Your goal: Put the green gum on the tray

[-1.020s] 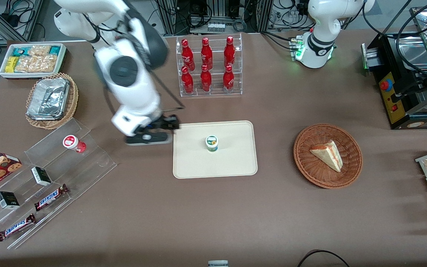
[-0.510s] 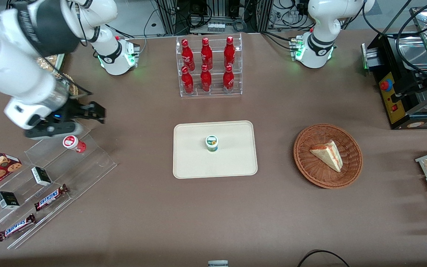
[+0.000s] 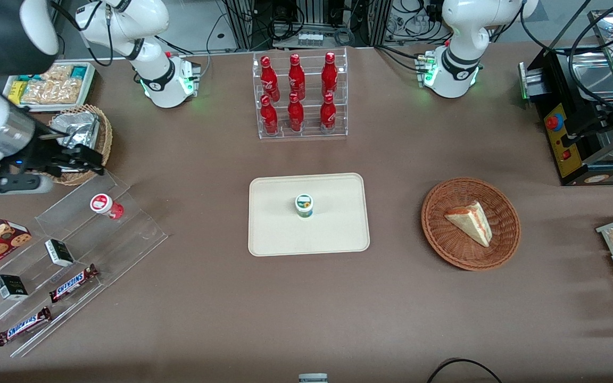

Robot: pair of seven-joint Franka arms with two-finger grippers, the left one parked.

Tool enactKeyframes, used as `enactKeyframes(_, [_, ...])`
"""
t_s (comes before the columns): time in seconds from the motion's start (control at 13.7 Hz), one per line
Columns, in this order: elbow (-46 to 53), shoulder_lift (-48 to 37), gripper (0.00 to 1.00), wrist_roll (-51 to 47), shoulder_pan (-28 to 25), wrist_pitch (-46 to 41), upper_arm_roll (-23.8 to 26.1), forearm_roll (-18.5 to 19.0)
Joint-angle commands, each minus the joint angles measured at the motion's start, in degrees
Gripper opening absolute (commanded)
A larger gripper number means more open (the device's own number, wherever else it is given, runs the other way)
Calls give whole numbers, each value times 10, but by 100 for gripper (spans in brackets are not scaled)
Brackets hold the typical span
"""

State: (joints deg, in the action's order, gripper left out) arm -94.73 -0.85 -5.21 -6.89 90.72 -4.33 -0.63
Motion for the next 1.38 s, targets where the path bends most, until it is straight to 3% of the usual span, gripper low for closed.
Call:
enactKeyframes(0.0, [2,-9,100,6,28,-12,5,-8])
enactKeyframes(0.44, [2,-19,100,19,35,-33,5,-3])
enactKeyframes(0.95, [0,-20,100,112,92,-39,-2,-4])
enactKeyframes(1.31, [4,-16,100,117,107,-35,-1,-9])
